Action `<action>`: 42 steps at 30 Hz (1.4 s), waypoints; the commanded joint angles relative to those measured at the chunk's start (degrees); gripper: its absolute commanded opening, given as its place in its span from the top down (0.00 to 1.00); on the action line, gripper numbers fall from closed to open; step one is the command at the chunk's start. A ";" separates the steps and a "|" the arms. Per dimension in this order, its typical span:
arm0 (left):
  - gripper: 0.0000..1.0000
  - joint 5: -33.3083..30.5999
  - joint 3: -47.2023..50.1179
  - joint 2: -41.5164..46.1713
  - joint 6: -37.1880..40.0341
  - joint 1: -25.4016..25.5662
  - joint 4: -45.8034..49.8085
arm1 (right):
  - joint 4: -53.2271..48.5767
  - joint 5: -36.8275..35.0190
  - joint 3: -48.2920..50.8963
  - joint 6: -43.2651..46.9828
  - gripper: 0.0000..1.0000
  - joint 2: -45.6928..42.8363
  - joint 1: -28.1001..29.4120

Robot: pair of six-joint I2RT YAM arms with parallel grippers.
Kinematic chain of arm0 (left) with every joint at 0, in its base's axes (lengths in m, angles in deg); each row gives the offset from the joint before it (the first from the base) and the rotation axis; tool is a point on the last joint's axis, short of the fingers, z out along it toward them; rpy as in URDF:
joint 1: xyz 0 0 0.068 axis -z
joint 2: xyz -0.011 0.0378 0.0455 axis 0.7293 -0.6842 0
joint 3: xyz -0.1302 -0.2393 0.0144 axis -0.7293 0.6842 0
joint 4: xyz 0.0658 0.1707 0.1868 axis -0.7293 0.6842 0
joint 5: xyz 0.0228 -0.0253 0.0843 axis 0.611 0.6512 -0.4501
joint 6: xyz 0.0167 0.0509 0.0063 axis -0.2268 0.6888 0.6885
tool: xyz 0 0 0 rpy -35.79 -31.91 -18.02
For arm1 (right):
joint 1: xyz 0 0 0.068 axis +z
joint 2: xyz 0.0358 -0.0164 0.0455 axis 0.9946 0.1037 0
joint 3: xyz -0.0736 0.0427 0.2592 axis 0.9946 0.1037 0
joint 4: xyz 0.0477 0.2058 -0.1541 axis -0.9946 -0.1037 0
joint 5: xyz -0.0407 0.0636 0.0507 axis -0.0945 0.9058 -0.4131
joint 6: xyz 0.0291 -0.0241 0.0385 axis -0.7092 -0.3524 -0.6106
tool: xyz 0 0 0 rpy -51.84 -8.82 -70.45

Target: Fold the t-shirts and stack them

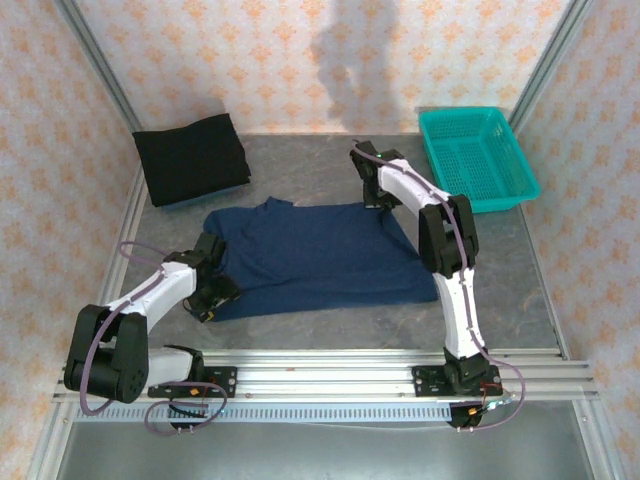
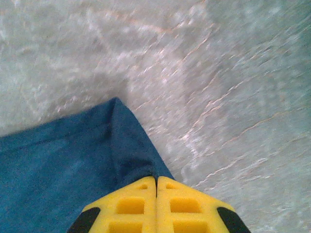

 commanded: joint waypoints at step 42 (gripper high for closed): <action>0.29 -2.30 0.62 3.02 3.26 -0.91 2.93 | 1.37 6.83 1.33 -2.34 0.47 -4.83 -3.09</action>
